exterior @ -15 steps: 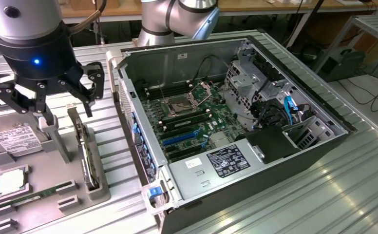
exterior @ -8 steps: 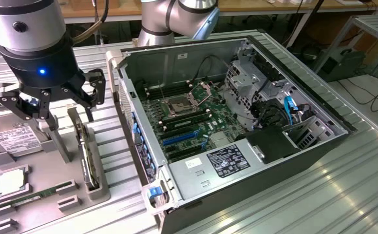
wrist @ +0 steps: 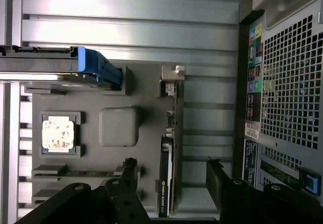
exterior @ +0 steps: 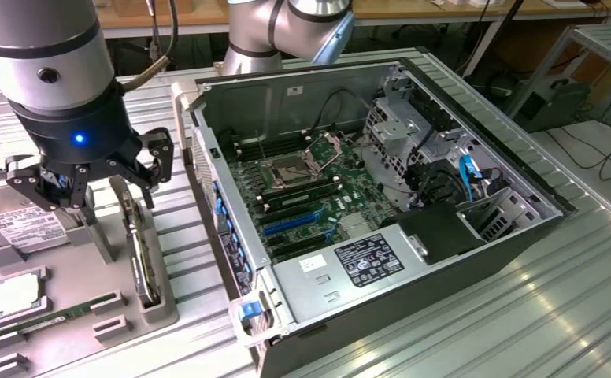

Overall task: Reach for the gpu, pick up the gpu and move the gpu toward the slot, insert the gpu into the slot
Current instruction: 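Pick up the gpu and move the gpu toward the slot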

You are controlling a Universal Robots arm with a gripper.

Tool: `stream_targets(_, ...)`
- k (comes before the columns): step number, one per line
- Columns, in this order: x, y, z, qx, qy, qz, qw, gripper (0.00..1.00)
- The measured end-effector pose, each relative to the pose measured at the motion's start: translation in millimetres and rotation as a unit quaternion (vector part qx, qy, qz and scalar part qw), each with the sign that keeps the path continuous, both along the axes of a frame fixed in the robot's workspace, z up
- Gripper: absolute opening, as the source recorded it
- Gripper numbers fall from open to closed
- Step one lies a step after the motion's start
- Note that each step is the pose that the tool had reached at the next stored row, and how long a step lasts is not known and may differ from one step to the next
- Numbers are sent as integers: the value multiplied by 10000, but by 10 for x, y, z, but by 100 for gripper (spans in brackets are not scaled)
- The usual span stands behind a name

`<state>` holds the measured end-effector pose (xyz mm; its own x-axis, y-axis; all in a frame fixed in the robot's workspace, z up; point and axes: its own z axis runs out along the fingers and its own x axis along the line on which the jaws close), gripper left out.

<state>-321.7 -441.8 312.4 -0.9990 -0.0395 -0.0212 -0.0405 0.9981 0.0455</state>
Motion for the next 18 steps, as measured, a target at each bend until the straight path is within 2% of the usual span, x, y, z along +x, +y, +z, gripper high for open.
stream_targets(2, 1, -24, -37, 1, -1, -3, 10000, 66)
stream_targets(11, 0, -55, -201, 0, 0, -12, 10000, 66)
stream_targets(14, 0, -89, -279, 0, 0, -13, 10000, 66)
stream_targets(18, 0, -93, -352, 0, 0, -14, 10000, 66)
